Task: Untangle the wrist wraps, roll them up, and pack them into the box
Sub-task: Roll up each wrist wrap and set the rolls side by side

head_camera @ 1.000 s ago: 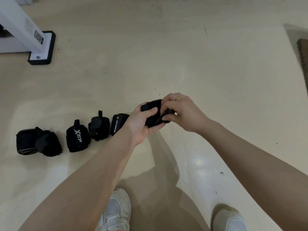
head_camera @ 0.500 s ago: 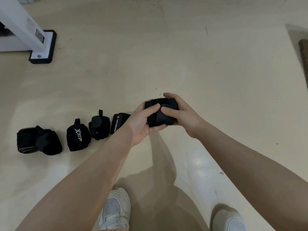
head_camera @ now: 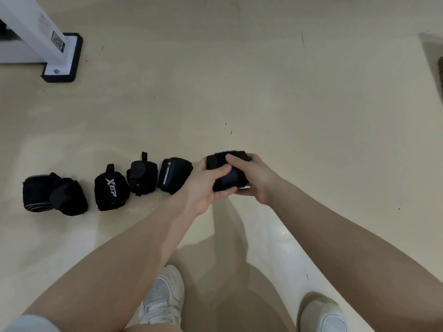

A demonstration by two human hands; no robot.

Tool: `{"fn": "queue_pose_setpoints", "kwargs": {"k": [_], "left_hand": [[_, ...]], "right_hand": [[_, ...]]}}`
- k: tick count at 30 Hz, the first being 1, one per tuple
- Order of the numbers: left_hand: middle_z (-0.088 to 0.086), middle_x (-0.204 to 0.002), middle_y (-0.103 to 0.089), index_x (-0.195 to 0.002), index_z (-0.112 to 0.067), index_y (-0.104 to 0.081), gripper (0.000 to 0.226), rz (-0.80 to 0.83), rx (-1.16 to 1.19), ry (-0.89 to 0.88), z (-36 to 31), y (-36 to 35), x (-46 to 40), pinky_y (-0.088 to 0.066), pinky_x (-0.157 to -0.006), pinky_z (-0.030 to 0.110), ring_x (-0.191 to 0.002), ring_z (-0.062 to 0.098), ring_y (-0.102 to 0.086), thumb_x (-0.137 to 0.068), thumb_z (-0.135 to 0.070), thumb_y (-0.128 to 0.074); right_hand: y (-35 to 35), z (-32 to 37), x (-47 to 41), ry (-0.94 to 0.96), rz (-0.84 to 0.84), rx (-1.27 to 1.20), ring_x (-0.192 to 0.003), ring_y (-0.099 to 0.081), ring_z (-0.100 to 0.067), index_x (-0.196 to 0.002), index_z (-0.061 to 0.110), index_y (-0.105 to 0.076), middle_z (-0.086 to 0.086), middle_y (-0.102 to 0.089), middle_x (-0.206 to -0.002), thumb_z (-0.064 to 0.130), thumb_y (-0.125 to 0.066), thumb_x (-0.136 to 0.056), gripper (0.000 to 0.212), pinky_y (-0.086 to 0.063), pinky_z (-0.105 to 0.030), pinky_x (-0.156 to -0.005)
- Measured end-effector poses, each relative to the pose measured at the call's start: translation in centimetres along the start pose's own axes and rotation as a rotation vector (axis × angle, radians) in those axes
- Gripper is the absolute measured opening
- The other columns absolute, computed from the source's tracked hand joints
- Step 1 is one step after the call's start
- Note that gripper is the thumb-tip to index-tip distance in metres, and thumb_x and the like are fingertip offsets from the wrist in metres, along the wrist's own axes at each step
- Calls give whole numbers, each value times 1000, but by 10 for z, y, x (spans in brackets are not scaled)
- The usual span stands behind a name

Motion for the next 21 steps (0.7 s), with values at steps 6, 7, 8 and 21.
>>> {"fn": "queue_pose_setpoints", "kwargs": {"k": [6,7,8,21], "left_hand": [[10,-121,-61,-120,-13,-55,34,-168,204,26,20,15,-2,-60,-68,39,-105,28,-64,-89,-4,-62],[10,-122,-61,-121,-13,-54,34,-179,228,2,18,16,-4,-60,-70,39,-106,27,-63,-89,-5,-61],[10,-123,-60,-124,-14,-52,35,-181,277,-29,15,15,-6,-59,-73,40,-107,26,-63,-90,-5,-60],[3,-98,-59,-114,-19,-49,18,-353,63,113,38,90,0,-45,-65,20,-74,4,-58,-98,-16,-44]], "right_hand": [[-16,-12,-18,-14,-72,-54,-81,-62,-19,-116,9,-51,-9,-62,-100,22,-67,-87,35,-55,-31,-65],[-21,-12,-22,7,-40,-83,-86,-62,-20,-118,10,-49,-10,-62,-105,23,-66,-88,37,-56,-33,-74],[-25,-13,-27,31,-15,-138,-94,-62,-20,-122,12,-46,-10,-61,-111,24,-65,-88,41,-54,-33,-83],[-36,-43,-76,137,-312,376,-106,-52,-20,-142,21,-28,4,-47,-116,18,-76,-76,82,-51,-38,-91]]}}
Point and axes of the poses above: each hand's wrist, its own x-axis away from the middle knuckle, its own y-axis out of the back of the hand, z = x × y, the point moved 6 cm from there along -x, towards the middle knuckle
